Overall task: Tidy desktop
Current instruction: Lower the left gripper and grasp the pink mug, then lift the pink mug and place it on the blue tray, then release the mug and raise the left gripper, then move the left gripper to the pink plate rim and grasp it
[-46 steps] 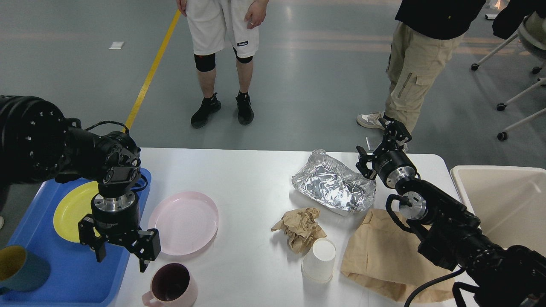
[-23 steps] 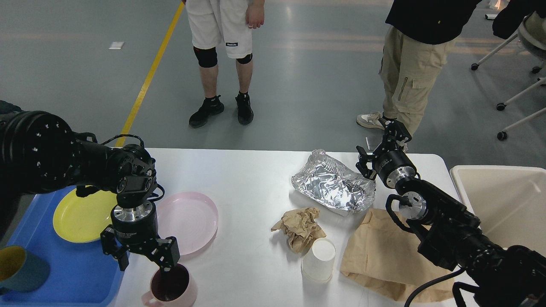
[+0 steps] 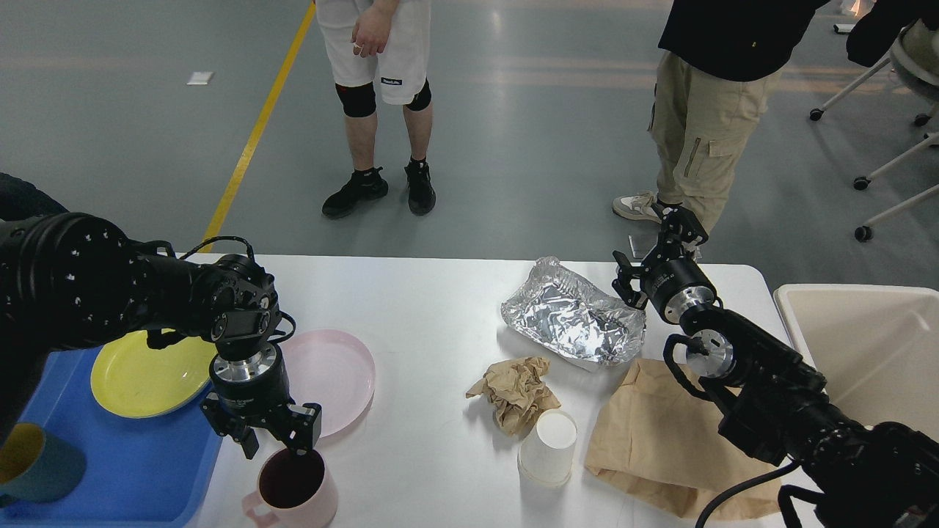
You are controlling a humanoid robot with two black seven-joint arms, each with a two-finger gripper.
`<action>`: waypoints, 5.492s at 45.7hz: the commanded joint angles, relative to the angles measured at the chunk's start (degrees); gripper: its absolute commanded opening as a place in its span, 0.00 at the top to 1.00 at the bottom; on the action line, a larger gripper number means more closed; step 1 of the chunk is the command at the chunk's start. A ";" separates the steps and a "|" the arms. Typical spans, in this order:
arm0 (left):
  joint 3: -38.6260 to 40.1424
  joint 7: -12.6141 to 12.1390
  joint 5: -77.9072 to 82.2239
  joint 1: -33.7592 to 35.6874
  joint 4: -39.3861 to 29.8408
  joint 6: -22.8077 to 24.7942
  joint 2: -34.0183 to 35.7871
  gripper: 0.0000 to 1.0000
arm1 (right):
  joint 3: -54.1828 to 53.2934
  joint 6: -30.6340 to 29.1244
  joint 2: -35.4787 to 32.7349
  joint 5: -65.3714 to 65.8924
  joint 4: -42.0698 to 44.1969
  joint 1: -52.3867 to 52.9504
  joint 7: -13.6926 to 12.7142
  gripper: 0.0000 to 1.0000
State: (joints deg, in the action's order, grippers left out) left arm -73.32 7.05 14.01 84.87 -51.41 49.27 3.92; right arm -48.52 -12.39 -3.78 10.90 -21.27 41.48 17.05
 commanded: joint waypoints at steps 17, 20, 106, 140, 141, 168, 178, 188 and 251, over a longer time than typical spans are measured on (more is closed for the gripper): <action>1.25 -0.63 -0.12 -1.72 0.61 1.52 -0.67 0.88 | 0.00 0.00 0.00 0.00 0.00 0.00 0.00 0.00; 1.25 -0.64 -0.12 -1.64 0.61 4.07 -0.67 1.00 | 0.00 0.00 0.00 0.00 0.00 0.00 0.00 0.00; -3.67 -0.81 1.37 -4.18 8.87 5.73 22.98 1.00 | 0.00 0.00 0.00 0.00 0.00 0.00 0.00 0.00; -3.14 -0.81 1.37 -5.41 11.33 5.73 22.18 0.65 | 0.00 0.00 0.00 0.00 0.00 0.00 0.00 0.00; -3.14 -0.81 1.37 -5.41 11.33 5.73 22.18 0.63 | 0.00 0.00 0.00 0.00 0.00 0.00 0.00 0.00; -10.87 0.42 -4.25 6.79 9.84 5.73 20.17 0.06 | 0.00 0.00 0.00 0.00 0.00 0.00 0.00 0.00; -15.71 0.42 -7.51 17.08 3.95 5.73 10.94 0.06 | 0.00 0.00 0.00 0.09 0.00 0.00 0.00 0.00; -15.36 0.33 -7.68 20.43 -1.42 1.36 5.75 0.06 | 0.00 0.00 0.00 0.00 0.00 0.00 0.00 0.00; 8.02 -10.22 -8.65 -14.20 17.83 -10.33 3.11 0.09 | 0.00 0.00 0.00 0.00 0.00 0.00 0.00 0.00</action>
State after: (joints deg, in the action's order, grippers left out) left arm -67.28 -3.08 5.36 71.95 -34.91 39.55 7.12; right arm -48.52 -12.39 -3.78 10.91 -21.27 41.49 17.05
